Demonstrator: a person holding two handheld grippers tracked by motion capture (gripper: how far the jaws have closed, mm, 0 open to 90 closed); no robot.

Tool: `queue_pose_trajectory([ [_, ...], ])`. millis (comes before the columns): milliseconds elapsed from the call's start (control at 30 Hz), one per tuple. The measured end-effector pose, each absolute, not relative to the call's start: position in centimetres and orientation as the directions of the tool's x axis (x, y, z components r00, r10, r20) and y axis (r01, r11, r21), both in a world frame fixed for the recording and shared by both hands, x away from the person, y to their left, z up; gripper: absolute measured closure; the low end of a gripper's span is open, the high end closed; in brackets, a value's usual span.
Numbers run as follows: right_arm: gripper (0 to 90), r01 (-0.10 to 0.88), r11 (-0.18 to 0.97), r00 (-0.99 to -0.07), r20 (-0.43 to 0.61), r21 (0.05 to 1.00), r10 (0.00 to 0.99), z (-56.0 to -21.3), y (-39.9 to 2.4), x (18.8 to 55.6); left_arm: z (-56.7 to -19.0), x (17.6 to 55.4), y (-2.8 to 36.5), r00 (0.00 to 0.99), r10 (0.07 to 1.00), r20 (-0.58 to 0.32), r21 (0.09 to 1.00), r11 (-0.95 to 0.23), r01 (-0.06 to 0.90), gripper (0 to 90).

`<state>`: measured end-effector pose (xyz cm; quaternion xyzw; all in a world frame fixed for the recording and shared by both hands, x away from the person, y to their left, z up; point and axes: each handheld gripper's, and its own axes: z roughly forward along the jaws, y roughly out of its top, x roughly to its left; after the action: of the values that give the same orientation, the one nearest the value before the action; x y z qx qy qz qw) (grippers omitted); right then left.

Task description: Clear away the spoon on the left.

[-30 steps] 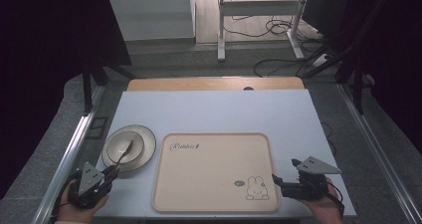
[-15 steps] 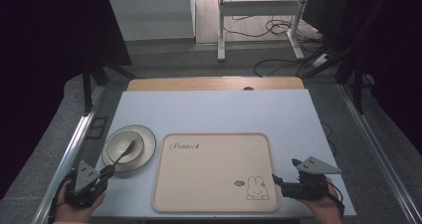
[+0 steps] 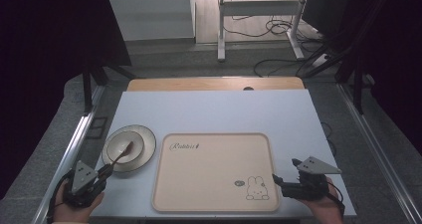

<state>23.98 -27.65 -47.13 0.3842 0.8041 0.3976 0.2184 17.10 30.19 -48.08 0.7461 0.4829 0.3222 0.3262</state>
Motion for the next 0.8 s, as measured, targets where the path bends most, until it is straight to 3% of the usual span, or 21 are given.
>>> queue_pose_trajectory([
  [800,15.0,0.445,0.391,-0.608,-0.048,0.806,0.792,-47.15,-27.62,23.97,-47.46,16.84,30.35,0.318,0.936,0.150,0.825,-0.295,0.482,84.6],
])
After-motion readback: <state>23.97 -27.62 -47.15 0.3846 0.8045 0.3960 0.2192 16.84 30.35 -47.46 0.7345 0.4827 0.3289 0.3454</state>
